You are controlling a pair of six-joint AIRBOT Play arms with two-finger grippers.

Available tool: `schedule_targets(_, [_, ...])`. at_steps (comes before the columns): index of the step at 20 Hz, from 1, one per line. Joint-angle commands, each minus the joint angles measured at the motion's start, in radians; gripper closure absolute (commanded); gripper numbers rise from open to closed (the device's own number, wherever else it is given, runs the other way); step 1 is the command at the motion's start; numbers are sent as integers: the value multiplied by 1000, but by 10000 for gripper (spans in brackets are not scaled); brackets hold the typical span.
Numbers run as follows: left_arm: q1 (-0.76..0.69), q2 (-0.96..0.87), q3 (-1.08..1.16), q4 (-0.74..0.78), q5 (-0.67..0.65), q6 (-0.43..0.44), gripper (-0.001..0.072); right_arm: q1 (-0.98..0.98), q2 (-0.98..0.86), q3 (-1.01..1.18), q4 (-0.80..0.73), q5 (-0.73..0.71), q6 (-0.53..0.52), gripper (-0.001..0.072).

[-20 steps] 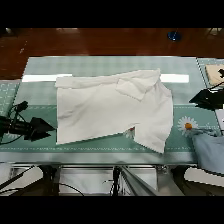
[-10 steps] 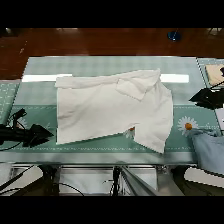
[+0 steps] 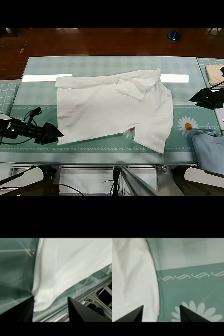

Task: Fold the shirts.

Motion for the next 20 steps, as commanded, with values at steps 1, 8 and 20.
schedule_targets(1, [-83, -61, -1, -39, 134, -12, 167, 0, 1, -1, 0, 2, 0, 183])
schedule_targets(8, [-162, -99, 12, -50, 161, -38, 677, 0, 1, -1, -10, 18, 0, 184])
schedule_targets(20, [-160, -99, 12, -49, 164, -8, 677, -100, 0, -220, 32, 56, -52, 119])
